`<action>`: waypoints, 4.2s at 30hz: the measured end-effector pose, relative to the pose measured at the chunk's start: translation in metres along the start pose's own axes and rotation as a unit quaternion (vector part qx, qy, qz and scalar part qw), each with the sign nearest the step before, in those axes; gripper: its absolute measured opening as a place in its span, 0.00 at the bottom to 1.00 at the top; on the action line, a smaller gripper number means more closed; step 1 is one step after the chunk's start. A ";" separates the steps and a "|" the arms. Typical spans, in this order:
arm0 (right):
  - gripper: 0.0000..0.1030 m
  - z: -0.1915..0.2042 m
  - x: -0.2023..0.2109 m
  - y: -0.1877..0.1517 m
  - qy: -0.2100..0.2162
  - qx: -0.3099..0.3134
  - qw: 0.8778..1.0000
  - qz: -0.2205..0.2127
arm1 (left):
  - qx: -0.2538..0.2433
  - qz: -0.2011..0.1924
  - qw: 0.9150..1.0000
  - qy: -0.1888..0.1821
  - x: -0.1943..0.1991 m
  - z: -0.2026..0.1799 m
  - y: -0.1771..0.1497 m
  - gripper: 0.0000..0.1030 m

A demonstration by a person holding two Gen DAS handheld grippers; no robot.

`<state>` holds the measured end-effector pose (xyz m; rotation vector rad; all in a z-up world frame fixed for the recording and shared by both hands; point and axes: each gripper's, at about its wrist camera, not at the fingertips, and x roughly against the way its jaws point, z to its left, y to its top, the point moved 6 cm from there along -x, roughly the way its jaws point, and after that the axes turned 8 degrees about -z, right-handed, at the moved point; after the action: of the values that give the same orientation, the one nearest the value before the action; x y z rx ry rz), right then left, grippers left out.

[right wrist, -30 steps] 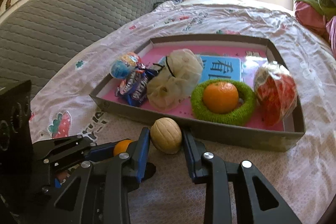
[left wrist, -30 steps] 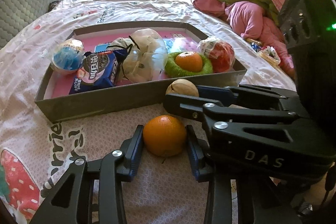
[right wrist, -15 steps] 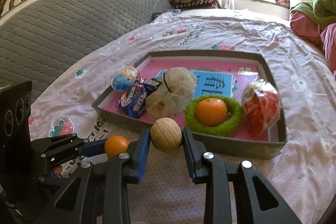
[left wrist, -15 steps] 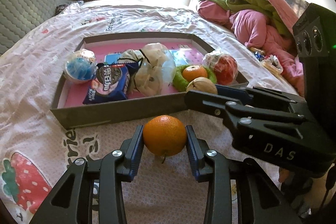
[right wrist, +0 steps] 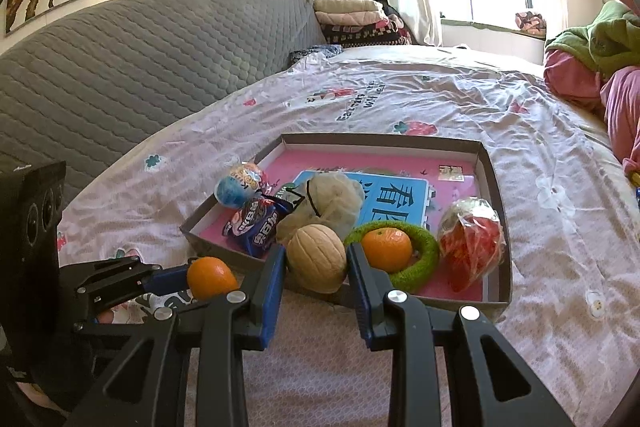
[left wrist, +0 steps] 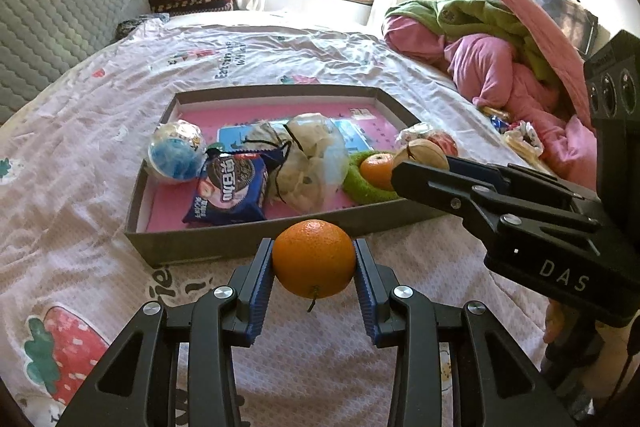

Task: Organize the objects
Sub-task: 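Close left tool on the orange while right tool grasps the beige fruit, then lift the orange over the box while right tool carries the beige fruit toward it, then release the orange into the box while right tool releases the beige fruit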

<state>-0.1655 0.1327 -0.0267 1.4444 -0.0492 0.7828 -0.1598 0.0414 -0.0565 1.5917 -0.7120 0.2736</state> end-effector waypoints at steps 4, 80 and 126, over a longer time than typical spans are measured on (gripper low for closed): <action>0.31 0.000 0.001 0.002 0.001 0.001 1.000 -0.004 | 0.000 -0.008 1.000 0.003 0.004 0.003 0.005 0.38; 0.31 -0.063 -0.018 0.008 -0.071 0.024 0.997 0.004 | -0.055 -0.012 0.998 0.016 -0.065 0.014 0.054 0.38; 0.31 -0.064 -0.030 -0.011 -0.092 0.031 0.994 0.044 | -0.065 0.018 0.998 -0.016 -0.088 -0.004 0.040 0.39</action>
<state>-0.2092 0.1773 -0.0615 1.5791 -0.2320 0.7267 -0.2510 0.0701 -0.0734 1.4627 -0.7694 0.2235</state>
